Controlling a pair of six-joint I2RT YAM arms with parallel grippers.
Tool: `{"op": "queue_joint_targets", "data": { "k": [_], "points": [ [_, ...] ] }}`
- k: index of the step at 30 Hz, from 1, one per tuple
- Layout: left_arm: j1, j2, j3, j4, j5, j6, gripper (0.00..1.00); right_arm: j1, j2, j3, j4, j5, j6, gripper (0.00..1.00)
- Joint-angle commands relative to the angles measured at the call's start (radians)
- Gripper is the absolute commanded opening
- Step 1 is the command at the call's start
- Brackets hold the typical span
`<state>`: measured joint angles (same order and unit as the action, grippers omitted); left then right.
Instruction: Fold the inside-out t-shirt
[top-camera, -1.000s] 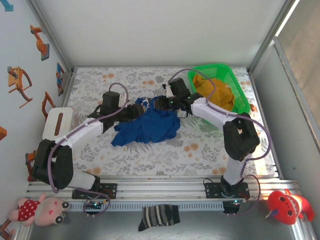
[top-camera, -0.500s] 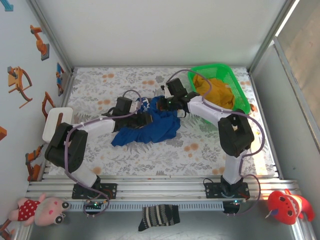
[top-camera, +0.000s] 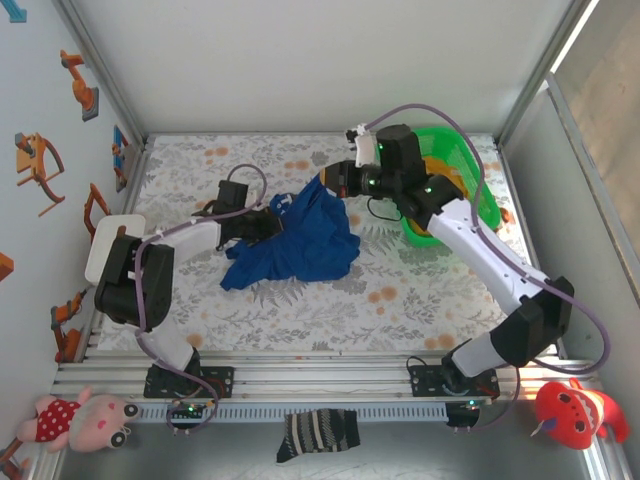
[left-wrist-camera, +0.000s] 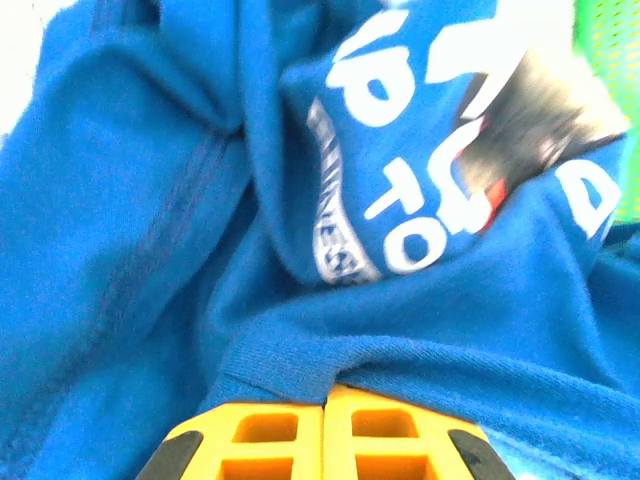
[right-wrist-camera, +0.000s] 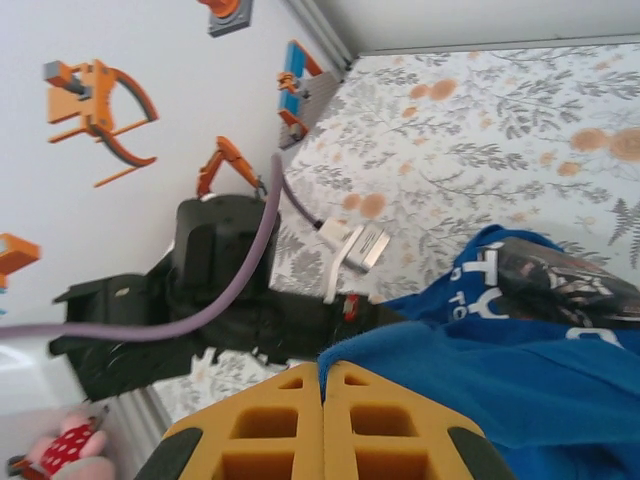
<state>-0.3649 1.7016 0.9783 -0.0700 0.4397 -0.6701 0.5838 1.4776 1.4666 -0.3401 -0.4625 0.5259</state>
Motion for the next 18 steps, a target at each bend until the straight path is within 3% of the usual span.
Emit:
{"op": "queue_joint_targets", "data": {
  "k": [1,2,5,7,11,18],
  "points": [
    [0.037,0.000,0.023,-0.108,-0.017,0.066,0.00,-0.022,-0.023,-0.024,0.083,-0.069,0.049,0.00],
    [0.038,-0.010,0.029,-0.111,-0.011,0.079,0.05,-0.024,-0.012,-0.035,0.084,-0.064,0.048,0.00],
    [0.039,-0.073,0.019,-0.115,-0.009,0.088,0.45,-0.027,0.031,-0.079,0.097,-0.062,0.042,0.00],
    [0.033,-0.142,-0.004,-0.112,-0.017,0.089,0.57,-0.029,0.057,-0.104,0.099,-0.053,0.034,0.00],
    [-0.011,-0.289,-0.046,-0.122,-0.065,0.107,0.64,-0.030,0.091,-0.143,0.119,-0.049,0.034,0.00],
    [-0.210,-0.389,-0.035,-0.090,-0.207,0.201,0.63,-0.030,0.087,-0.162,0.146,-0.050,0.050,0.00]
  ]
}}
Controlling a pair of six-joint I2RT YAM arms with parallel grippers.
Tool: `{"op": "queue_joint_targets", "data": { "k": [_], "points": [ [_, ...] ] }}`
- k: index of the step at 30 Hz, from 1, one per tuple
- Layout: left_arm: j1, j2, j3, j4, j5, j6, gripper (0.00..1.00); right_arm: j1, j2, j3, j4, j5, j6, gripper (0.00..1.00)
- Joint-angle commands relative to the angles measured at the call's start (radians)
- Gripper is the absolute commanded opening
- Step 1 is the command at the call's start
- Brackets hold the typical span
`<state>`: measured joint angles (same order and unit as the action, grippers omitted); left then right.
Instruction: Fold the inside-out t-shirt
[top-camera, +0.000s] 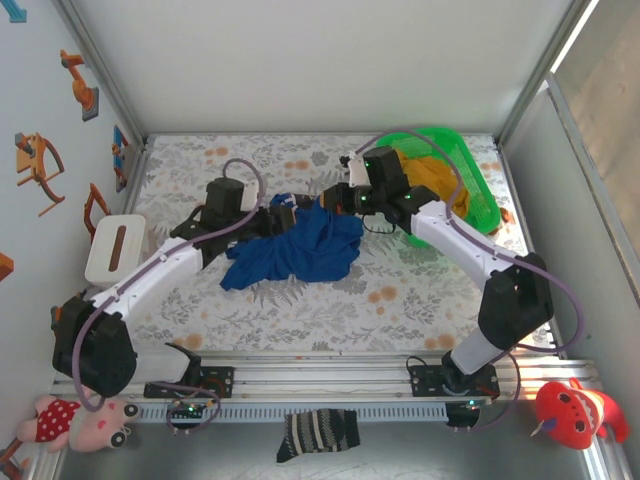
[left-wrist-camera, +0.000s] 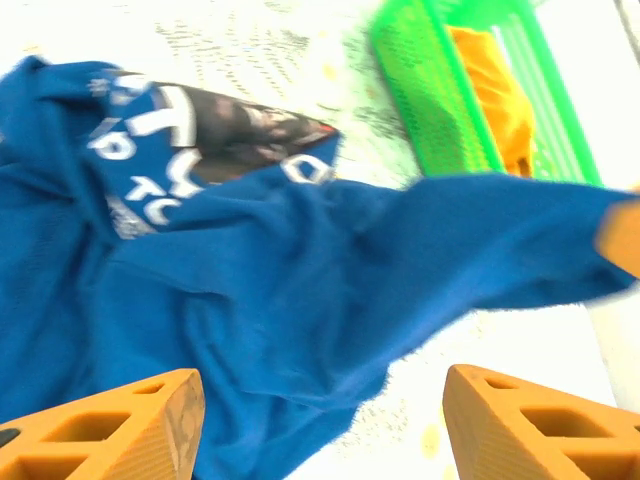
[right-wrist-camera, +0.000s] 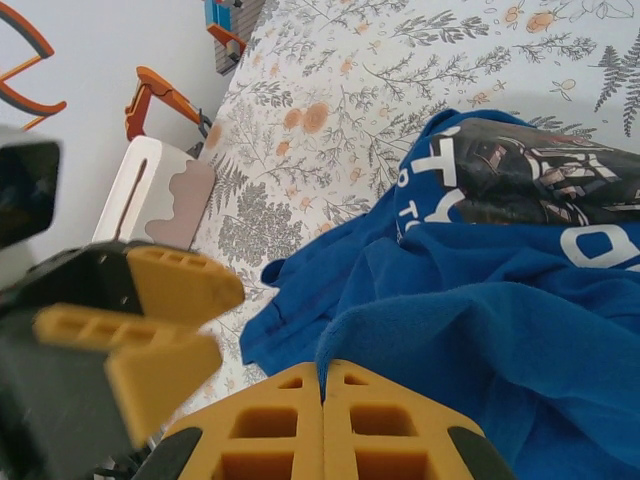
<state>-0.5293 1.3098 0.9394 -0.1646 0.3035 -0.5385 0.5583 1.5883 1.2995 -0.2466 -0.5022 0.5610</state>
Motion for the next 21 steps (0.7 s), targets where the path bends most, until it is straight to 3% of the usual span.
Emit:
{"op": "queue_joint_targets", "data": {
  "k": [1,7,14,15,19,20,21],
  "points": [
    [-0.067,0.012,0.011,0.017,-0.085,0.082,0.63,-0.005,-0.026,0.004,0.053,-0.008,0.017,0.00],
    [-0.148,0.106,0.060,0.066,-0.132,0.126,0.64,-0.005,-0.035,0.004,0.064,-0.008,0.034,0.00],
    [-0.153,0.254,0.151,0.081,-0.211,0.155,0.64,-0.005,-0.058,-0.002,0.071,-0.016,0.051,0.00],
    [-0.148,0.270,0.163,0.082,-0.215,0.161,0.58,-0.005,-0.064,-0.006,0.068,-0.014,0.050,0.00],
    [-0.125,0.258,0.165,0.119,-0.174,0.178,0.08,-0.006,-0.074,-0.010,0.034,0.027,0.023,0.00],
    [-0.116,0.245,0.168,0.119,-0.148,0.178,0.00,-0.009,-0.068,-0.006,0.026,0.038,0.014,0.00],
    [-0.103,0.228,0.167,0.115,-0.097,0.177,0.00,-0.014,-0.055,-0.001,0.021,0.049,0.006,0.00]
  ]
}}
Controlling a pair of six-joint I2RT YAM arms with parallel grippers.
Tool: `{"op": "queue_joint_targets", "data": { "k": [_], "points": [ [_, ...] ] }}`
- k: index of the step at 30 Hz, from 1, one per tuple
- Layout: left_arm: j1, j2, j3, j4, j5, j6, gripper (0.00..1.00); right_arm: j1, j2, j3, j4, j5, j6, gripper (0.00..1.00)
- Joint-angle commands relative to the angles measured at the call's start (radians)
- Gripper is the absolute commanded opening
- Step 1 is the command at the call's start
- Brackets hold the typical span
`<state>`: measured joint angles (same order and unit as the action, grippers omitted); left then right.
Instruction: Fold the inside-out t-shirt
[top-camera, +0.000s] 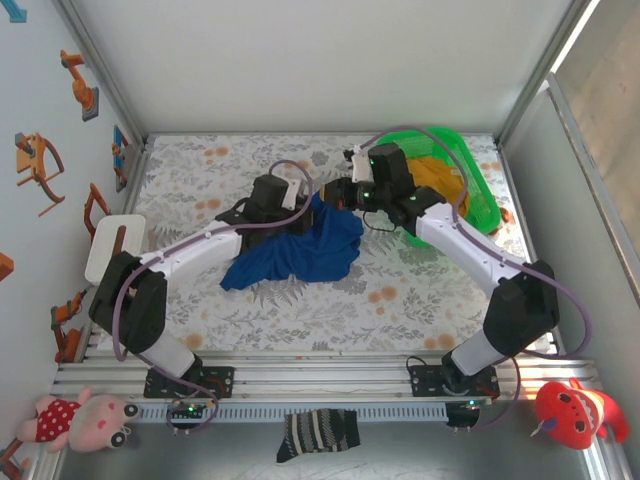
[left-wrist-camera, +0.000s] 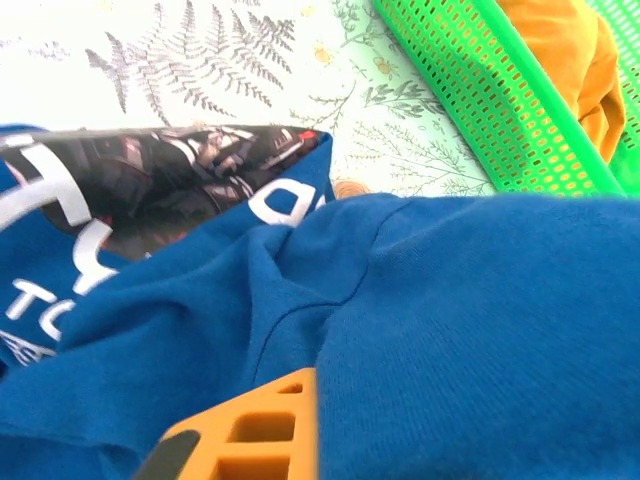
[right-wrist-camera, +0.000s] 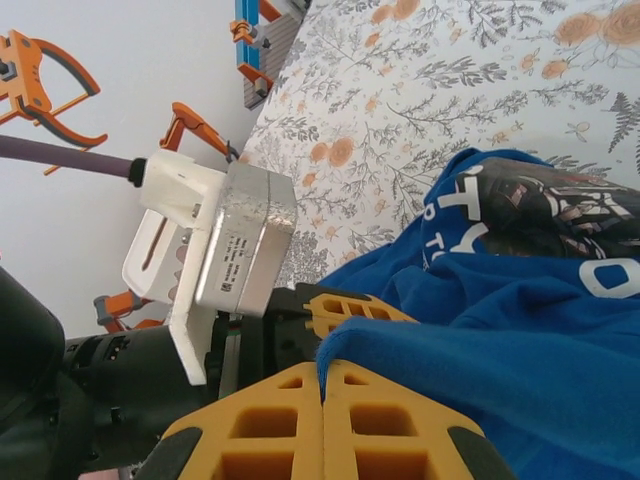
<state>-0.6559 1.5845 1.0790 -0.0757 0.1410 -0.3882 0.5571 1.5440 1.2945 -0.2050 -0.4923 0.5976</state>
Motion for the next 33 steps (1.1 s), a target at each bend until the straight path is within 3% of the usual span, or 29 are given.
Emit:
{"op": "queue_joint_targets", "data": {
  "k": [1,7,10,12,13,16,20,24,33],
  "points": [
    [0.038,-0.068,0.023,0.025,0.122,0.024,0.00,-0.020,0.005,0.010,-0.023,0.050,-0.033,0.00],
    [0.126,-0.194,-0.044,0.097,0.499,-0.032,0.00,-0.068,0.181,0.087,-0.022,0.131,-0.039,0.00],
    [0.148,-0.231,-0.086,0.162,0.579,-0.067,0.00,-0.080,0.264,0.136,-0.029,0.133,-0.027,0.01],
    [0.161,-0.232,-0.100,0.182,0.606,-0.084,0.00,-0.080,0.265,0.131,-0.027,0.128,-0.016,0.26],
    [0.168,-0.229,-0.106,0.196,0.616,-0.094,0.00,-0.078,0.244,0.108,-0.014,0.130,-0.005,0.33],
    [0.183,-0.211,-0.126,0.243,0.632,-0.125,0.00,-0.079,0.124,-0.007,0.020,0.174,0.028,0.41],
    [0.195,-0.188,-0.125,0.261,0.638,-0.139,0.00,-0.064,-0.057,-0.153,0.038,0.222,0.080,0.44],
    [0.202,-0.181,-0.122,0.266,0.639,-0.144,0.00,0.001,-0.174,-0.246,0.066,0.255,0.138,0.40],
    [0.207,-0.187,-0.120,0.249,0.632,-0.137,0.00,0.124,-0.092,-0.229,0.205,0.224,0.263,0.35]
  ]
}}
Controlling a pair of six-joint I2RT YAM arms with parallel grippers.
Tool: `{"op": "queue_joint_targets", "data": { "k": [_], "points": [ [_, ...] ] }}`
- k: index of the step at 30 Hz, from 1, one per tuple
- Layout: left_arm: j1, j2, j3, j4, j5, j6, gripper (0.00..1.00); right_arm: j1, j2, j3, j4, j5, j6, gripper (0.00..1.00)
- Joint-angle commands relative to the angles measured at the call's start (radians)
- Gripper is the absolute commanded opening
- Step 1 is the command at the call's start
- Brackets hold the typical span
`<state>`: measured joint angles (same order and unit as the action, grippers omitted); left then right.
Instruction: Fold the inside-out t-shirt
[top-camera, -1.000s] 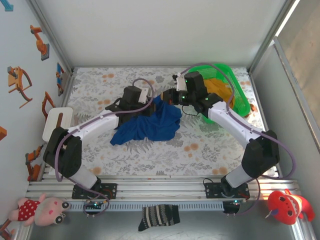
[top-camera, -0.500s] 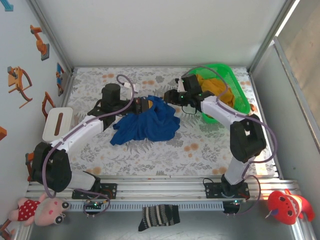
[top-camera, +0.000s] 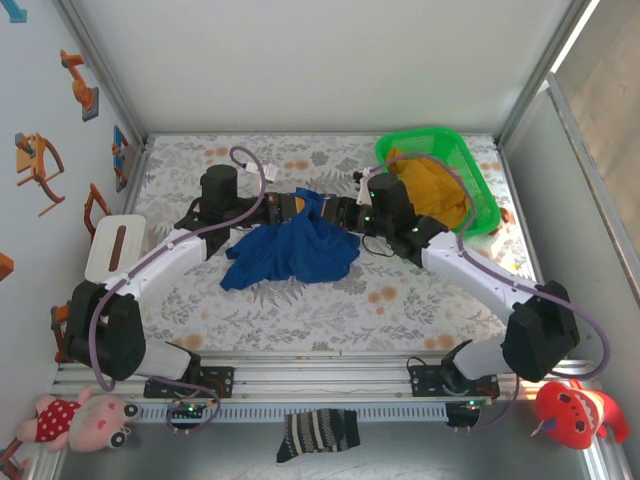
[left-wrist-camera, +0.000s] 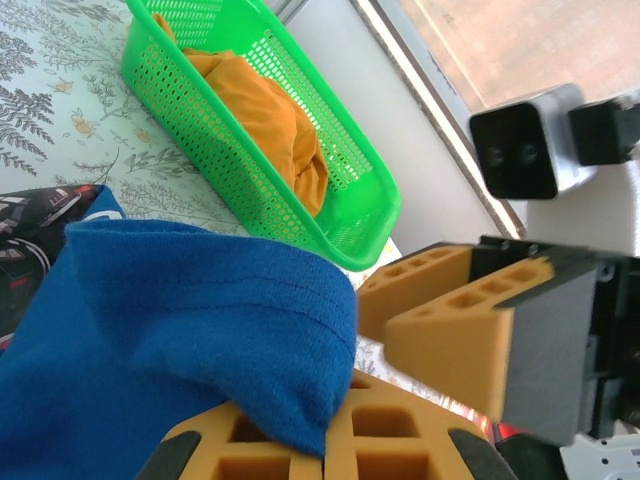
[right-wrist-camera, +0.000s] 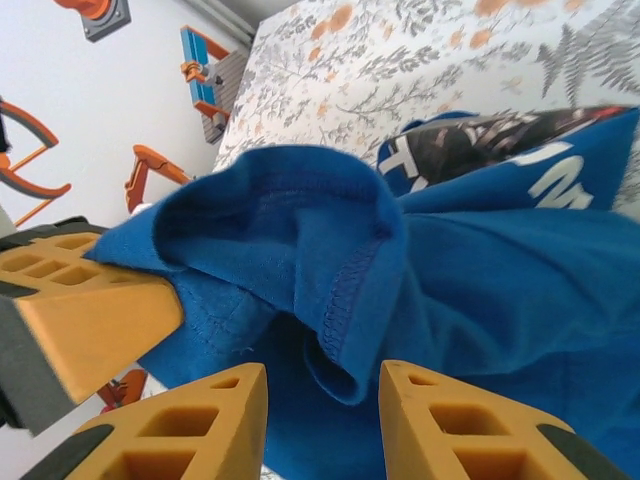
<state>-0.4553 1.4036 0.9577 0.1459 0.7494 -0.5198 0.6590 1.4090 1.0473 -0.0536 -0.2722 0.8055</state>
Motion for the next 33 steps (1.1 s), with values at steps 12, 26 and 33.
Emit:
{"op": "queue_joint_targets", "data": {
  "k": [12,26,33],
  "points": [
    [0.012,-0.021,-0.003,0.012,0.023,0.002,0.00,0.045,0.115,0.010,0.090,0.061,0.086,0.37],
    [0.060,-0.009,-0.053,-0.016,-0.077,0.005,0.01,-0.022,-0.069,0.233,-0.096,0.010,-0.054,0.00],
    [0.083,-0.038,-0.040,-0.053,-0.113,0.006,0.61,-0.031,-0.113,0.234,-0.150,-0.010,-0.096,0.00]
  ]
}}
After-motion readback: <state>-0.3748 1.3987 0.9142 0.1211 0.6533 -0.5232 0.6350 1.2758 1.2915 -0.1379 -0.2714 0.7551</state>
